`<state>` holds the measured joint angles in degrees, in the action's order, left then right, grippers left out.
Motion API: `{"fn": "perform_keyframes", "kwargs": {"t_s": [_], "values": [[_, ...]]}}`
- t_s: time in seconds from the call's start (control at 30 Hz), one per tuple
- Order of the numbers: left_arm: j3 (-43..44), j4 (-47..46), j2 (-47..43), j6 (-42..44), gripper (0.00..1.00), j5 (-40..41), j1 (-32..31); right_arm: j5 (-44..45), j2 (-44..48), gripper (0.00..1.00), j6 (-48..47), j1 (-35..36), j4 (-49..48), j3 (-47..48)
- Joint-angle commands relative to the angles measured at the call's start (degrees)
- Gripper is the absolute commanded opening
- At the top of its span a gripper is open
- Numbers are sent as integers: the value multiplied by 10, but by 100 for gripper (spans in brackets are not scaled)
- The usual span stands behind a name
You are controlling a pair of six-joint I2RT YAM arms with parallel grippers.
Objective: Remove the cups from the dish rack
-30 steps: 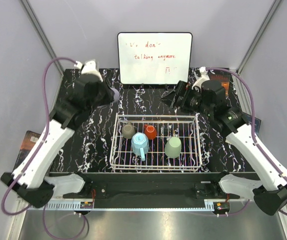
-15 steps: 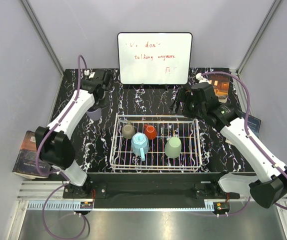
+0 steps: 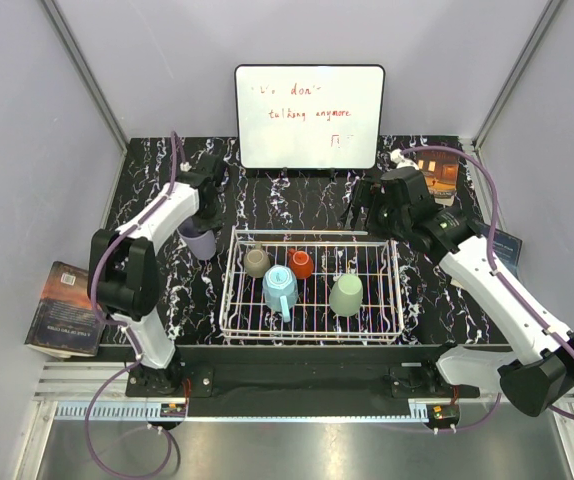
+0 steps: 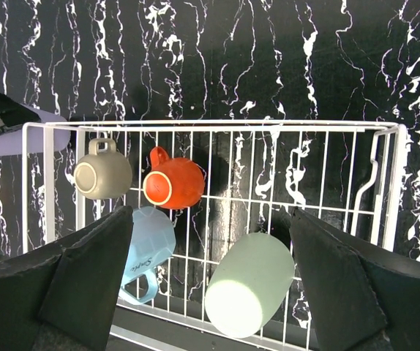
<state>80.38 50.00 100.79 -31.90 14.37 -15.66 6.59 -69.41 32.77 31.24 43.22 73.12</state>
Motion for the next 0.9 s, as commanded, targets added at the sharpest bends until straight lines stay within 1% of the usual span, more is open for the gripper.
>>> {"fn": "perform_keyframes", "kwargs": {"t_s": [0.0, 0.2, 0.27, 0.33, 0.37, 0.43, 0.47, 0.53, 0.57, 0.63, 0.67, 0.8, 0.87], "values": [[-16, -38, 6, -7, 0, -26, 5, 8, 16, 95, -9, 1, 6, -4], [-30, -46, 8, -7, 0, -31, 8, 6, 15, 95, -10, 1, 8, -6], [-35, -45, 7, -8, 6, -30, 8, 5, 13, 95, -11, 0, 9, -4], [-38, -45, -3, -10, 13, -29, 8, 5, 10, 95, -12, 1, 9, -2], [-39, -46, -8, -10, 21, -28, 8, 4, 9, 95, -12, 1, 9, -1], [-39, -45, -28, -6, 32, -26, 8, 5, 9, 95, -13, 1, 9, 2], [-38, -44, -34, -6, 42, -25, 8, 6, 8, 95, -13, 1, 8, 3], [-30, -32, -56, -7, 50, -25, 8, 8, 7, 95, -13, 1, 9, 4], [-25, -26, -63, -7, 60, -24, 8, 8, 6, 95, -14, 1, 9, 5], [-15, -15, -89, -6, 70, -21, 8, 11, 6, 95, -14, 1, 9, 6], [-10, -10, -98, -5, 77, -17, 8, 11, 5, 95, -14, 1, 9, 6], [29, 28, -133, -7, 88, -2, 8, -5, 6, 95, -23, 1, 11, 4], [37, 35, -165, -14, 90, 0, 7, -32, 6, 95, -28, 2, 20, -4]]}}
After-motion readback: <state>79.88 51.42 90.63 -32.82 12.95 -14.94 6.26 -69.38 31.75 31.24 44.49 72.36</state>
